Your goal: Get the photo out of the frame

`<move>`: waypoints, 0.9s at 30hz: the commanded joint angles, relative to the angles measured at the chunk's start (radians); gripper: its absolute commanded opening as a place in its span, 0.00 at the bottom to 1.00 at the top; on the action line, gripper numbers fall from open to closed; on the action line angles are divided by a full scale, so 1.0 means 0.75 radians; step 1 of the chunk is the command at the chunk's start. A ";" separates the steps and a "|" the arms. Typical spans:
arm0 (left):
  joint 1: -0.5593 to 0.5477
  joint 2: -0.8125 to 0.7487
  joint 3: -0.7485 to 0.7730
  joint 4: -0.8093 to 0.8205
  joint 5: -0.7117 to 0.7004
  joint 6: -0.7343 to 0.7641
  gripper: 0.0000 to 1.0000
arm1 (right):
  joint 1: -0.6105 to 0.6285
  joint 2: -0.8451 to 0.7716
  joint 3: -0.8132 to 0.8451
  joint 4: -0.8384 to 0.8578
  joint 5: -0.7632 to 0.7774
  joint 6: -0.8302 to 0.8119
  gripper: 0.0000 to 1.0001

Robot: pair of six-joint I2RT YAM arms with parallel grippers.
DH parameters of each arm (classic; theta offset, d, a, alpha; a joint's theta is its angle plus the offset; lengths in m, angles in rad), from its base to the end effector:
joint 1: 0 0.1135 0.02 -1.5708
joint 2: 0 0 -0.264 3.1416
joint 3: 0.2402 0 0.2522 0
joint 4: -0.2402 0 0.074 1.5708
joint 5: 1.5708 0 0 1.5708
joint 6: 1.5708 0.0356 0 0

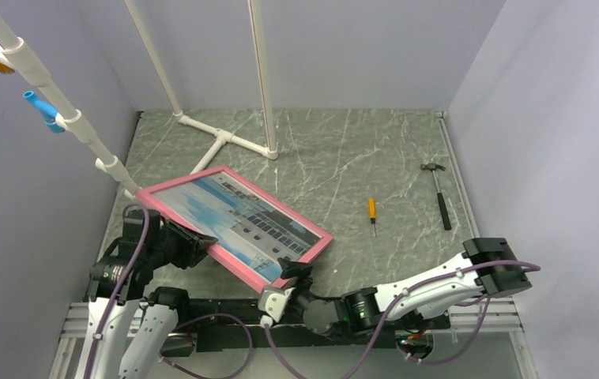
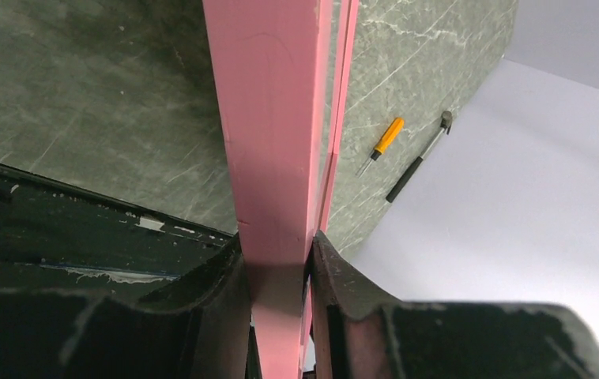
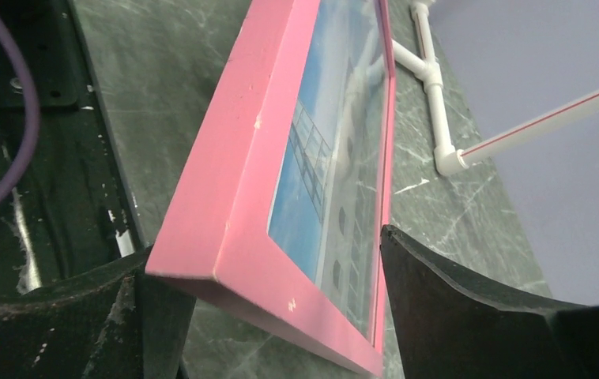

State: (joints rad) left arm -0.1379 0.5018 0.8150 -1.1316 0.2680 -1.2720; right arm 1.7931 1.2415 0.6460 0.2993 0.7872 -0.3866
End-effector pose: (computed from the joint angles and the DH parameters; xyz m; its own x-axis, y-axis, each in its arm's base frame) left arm 0.0751 -0.0199 0.2940 -0.5109 -0.8595 -0.0164 -0.5993 0.3698 -0.7100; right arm -0.0340 0.2649 0.2466 0.3755 -0.4542 -0.8079 -0.7517 0.3606 -0.5521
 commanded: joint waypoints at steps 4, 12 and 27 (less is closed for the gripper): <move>-0.002 -0.043 0.066 -0.044 -0.027 -0.082 0.00 | -0.017 0.114 0.090 0.212 0.207 -0.067 0.72; -0.002 -0.077 0.017 0.027 0.012 -0.081 0.17 | -0.037 0.078 0.098 0.153 0.143 -0.013 0.24; -0.002 -0.173 0.249 0.042 -0.127 0.242 0.99 | -0.387 -0.368 0.042 -0.244 -0.395 0.308 0.00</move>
State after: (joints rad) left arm -0.1398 0.4049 0.9112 -1.0637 0.2539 -1.2106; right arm 1.5753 1.0637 0.6815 0.1745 0.6582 -0.3912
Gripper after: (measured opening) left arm 0.994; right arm 0.310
